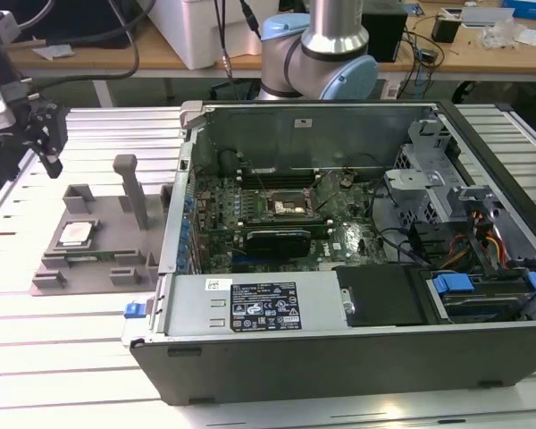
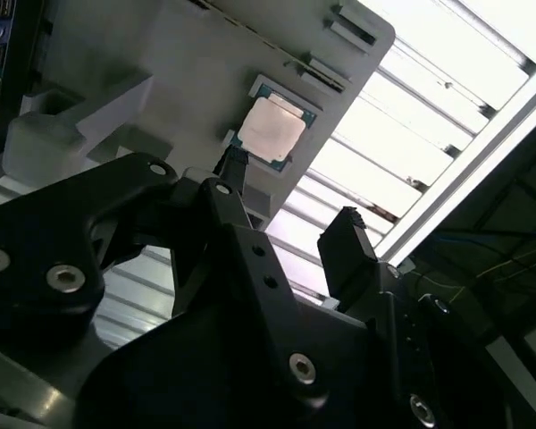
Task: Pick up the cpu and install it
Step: 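Pick up the cpu and move it towards the insertion slot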
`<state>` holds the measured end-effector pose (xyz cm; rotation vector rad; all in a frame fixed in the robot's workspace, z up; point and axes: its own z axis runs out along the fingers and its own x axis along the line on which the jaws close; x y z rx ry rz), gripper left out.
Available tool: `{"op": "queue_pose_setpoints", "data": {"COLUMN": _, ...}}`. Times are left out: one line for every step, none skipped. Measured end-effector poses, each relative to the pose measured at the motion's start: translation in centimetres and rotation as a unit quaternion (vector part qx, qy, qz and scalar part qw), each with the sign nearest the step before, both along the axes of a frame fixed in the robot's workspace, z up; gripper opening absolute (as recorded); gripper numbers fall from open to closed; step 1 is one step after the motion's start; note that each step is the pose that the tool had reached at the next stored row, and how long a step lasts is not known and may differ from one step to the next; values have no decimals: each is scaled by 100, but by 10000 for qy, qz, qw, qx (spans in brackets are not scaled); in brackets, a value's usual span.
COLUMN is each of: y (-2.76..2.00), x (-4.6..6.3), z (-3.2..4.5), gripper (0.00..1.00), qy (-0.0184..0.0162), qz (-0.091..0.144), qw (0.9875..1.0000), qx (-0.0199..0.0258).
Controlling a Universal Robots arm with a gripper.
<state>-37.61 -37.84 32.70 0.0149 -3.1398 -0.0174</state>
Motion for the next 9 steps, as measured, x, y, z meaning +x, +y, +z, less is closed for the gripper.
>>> {"op": "queue_pose_setpoints", "data": {"y": 44, "x": 15, "z": -32, "gripper": 60, "qy": 6, "qz": 0, "qw": 10000, "qx": -27}}
{"op": "queue_pose_setpoints", "data": {"y": 80, "x": 22, "z": -63, "gripper": 60, "qy": 7, "qz": 0, "qw": 10000, "qx": -28}}
{"op": "queue_pose_setpoints", "data": {"y": 96, "x": 22, "z": -84, "gripper": 60, "qy": 7, "qz": 0, "qw": 10000, "qx": -28}}
{"op": "queue_pose_setpoints", "data": {"y": 108, "x": 22, "z": -106, "gripper": 60, "qy": 7, "qz": 0, "qw": 10000, "qx": -29}}
{"op": "queue_pose_setpoints", "data": {"y": 117, "x": 23, "z": -148, "gripper": 60, "qy": 7, "qz": 3, "qw": 10000, "qx": -29}}
{"op": "queue_pose_setpoints", "data": {"y": 119, "x": 23, "z": -183, "gripper": 60, "qy": 7, "qz": 11, "qw": 10000, "qx": -29}}
{"op": "queue_pose_setpoints", "data": {"y": 121, "x": 22, "z": -206, "gripper": 60, "qy": 7, "qz": 12, "qw": 10000, "qx": -29}}
{"op": "queue_pose_setpoints", "data": {"y": 122, "x": 22, "z": -226, "gripper": 60, "qy": 7, "qz": 13, "qw": 10000, "qx": -29}}
{"op": "queue_pose_setpoints", "data": {"y": 123, "x": 22, "z": -244, "gripper": 60, "qy": 7, "qz": 14, "qw": 10000, "qx": -29}}
